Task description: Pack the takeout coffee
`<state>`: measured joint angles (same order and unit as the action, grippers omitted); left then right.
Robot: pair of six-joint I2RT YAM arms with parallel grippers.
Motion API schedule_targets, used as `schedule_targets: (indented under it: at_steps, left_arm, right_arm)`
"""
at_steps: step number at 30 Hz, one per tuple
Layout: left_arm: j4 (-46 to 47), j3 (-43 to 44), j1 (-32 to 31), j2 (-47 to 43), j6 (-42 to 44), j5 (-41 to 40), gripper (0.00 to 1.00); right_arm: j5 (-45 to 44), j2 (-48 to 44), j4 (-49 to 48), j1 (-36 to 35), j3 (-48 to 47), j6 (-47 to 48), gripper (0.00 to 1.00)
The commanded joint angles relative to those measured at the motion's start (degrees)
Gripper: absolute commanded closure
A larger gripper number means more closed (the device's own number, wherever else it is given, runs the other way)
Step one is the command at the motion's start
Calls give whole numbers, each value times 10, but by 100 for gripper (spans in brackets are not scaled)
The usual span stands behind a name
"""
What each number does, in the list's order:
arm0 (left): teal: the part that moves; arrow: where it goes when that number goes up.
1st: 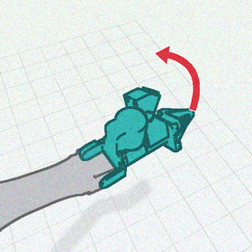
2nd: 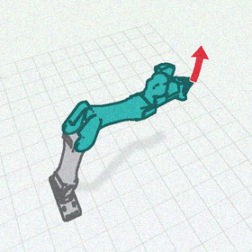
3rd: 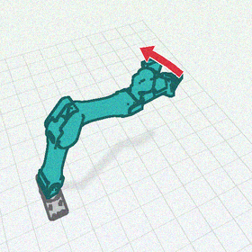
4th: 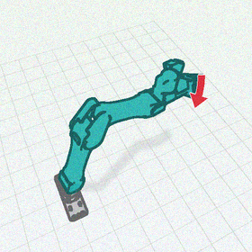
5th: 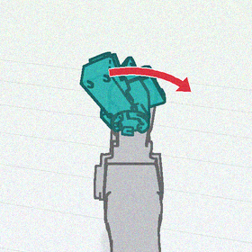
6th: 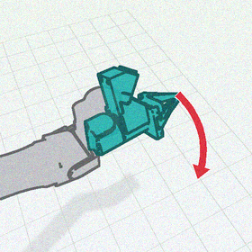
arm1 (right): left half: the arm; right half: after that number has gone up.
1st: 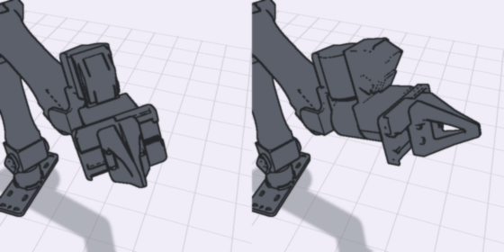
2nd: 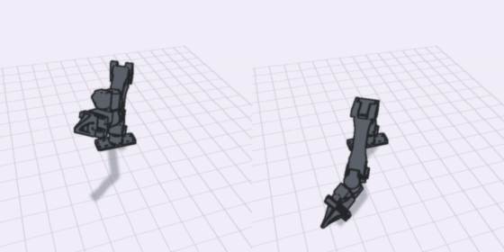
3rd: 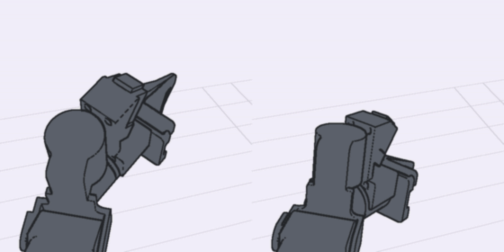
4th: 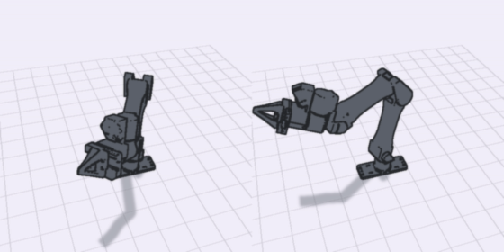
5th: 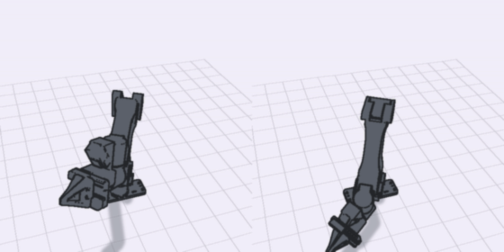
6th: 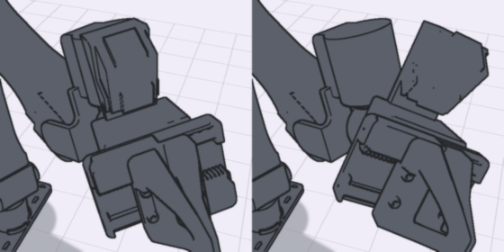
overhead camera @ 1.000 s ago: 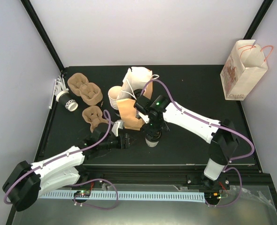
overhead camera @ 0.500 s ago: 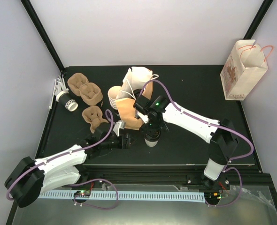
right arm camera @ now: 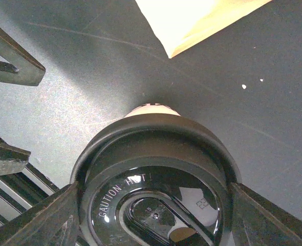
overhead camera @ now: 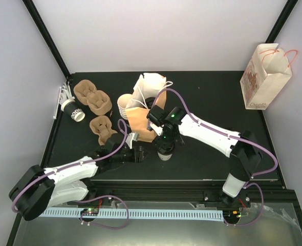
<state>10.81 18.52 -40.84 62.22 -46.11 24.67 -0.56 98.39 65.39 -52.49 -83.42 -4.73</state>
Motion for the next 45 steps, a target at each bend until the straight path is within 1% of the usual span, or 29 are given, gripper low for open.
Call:
schedule_targets:
  at_steps: [1, 9, 17, 20, 25, 29, 32, 35, 37, 42, 45]
  left_arm:
    - [47, 17, 3, 4, 7, 8, 36]
    - [83, 23, 3, 12, -12, 12, 35]
    - [141, 18, 3, 41, -40, 28, 33]
    - [153, 16, 7, 55, -47, 21, 32]
    - [174, 7, 28, 54, -75, 10, 33]
    - [156, 19, 42, 65, -84, 7, 36]
    - [130, 35, 46, 89, -84, 5, 39]
    - [140, 39, 45, 108, -89, 17, 41]
    - [144, 43, 45, 139, -90, 22, 41]
    - [159, 63, 37, 190, -92, 42, 43]
    - [164, 74, 28, 213, -95, 41, 44]
  right_arm:
    - [20, 14, -24, 2, 36, 12, 23]
    - [24, -13, -51, 2, 57, 5, 25]
    - [33, -26, -44, 2, 88, 10, 26]
    - [33, -35, -45, 2, 95, 18, 26]
    - [37, -38, -46, 2, 96, 42, 27]
    - [35, -41, -53, 2, 98, 75, 28]
    - [37, -44, -55, 2, 100, 106, 29]
    - [55, -49, -57, 2, 97, 116, 29]
    - [57, -52, -52, 2, 97, 112, 29]
    - [63, -64, -38, 1, 106, 91, 30]
    - [68, -74, -35, 1, 110, 75, 31]
